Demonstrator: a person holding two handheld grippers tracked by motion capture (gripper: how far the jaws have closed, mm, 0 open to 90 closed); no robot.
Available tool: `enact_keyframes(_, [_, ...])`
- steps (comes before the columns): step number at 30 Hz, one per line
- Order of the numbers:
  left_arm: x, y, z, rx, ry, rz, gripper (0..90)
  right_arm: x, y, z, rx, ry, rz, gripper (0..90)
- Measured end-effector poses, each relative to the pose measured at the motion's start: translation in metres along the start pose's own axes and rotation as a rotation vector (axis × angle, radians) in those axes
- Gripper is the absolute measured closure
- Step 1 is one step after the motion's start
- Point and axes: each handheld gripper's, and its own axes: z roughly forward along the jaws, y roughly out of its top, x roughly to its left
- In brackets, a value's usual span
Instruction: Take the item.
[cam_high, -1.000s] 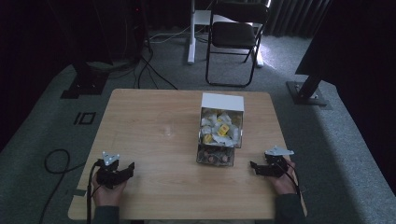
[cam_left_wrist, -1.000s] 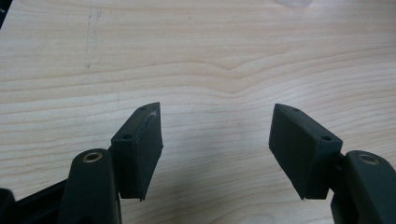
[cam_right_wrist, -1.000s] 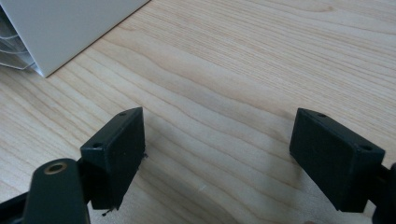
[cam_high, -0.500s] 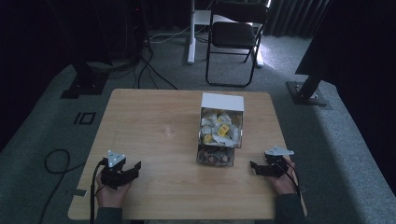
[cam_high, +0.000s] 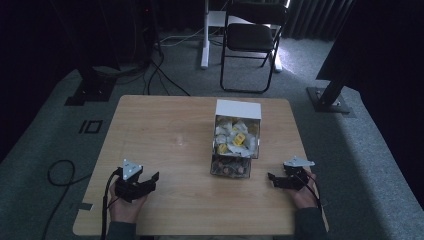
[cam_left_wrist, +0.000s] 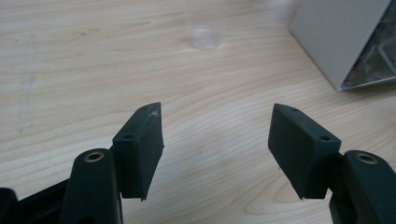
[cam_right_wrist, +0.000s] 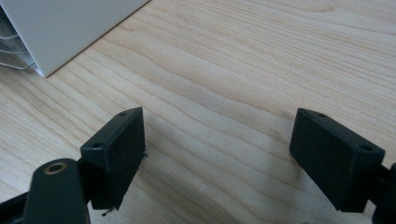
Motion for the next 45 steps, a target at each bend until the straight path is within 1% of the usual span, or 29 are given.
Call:
enact_keyframes(2, [-0.004,0.001,0.001,-0.004,-0.013,0.009,36.2,0.0,0.0,0.0,0.0,0.0,0.0,18.0])
enact_keyframes(10, [-0.014,0.006,0.007,-0.008,-0.031,0.027,36.2,0.0,0.0,0.0,0.0,0.0,0.0,18.0])
enact_keyframes(11, [-0.019,0.008,0.009,-0.011,-0.04,0.037,36.2,0.0,0.0,0.0,0.0,0.0,0.0,18.0])
enact_keyframes(12, [-0.019,0.008,0.009,-0.011,-0.04,0.037,36.2,0.0,0.0,0.0,0.0,0.0,0.0,18.0])
enact_keyframes(14, [-0.025,0.01,0.012,-0.018,-0.049,0.055,36.2,0.0,0.0,0.0,0.0,0.0,0.0,18.0])
enact_keyframes(24, [-0.037,0.014,0.022,-0.025,-0.089,0.082,37.9,0.0,0.0,0.0,0.0,0.0,0.0,18.0])
enact_keyframes(27, [-0.041,0.016,0.026,-0.016,-0.1,0.094,38.0,0.0,0.0,0.0,0.0,0.0,0.0,18.0])
enact_keyframes(32, [-0.047,0.019,0.031,-0.01,-0.132,0.108,38.0,0.0,0.0,0.0,0.001,0.0,0.0,18.0])
enact_keyframes(40, [-0.054,0.022,0.036,-0.013,-0.16,0.116,38.6,0.0,0.0,0.0,0.0,0.0,0.0,18.0])
enact_keyframes(41, [-0.058,0.024,0.037,-0.014,-0.164,0.121,39.0,0.0,0.0,0.0,0.0,0.0,0.001,18.0])
enact_keyframes(45, [-0.059,0.025,0.039,-0.018,-0.173,0.116,40.2,0.0,0.0,0.0,0.0,0.0,0.0,17.9])
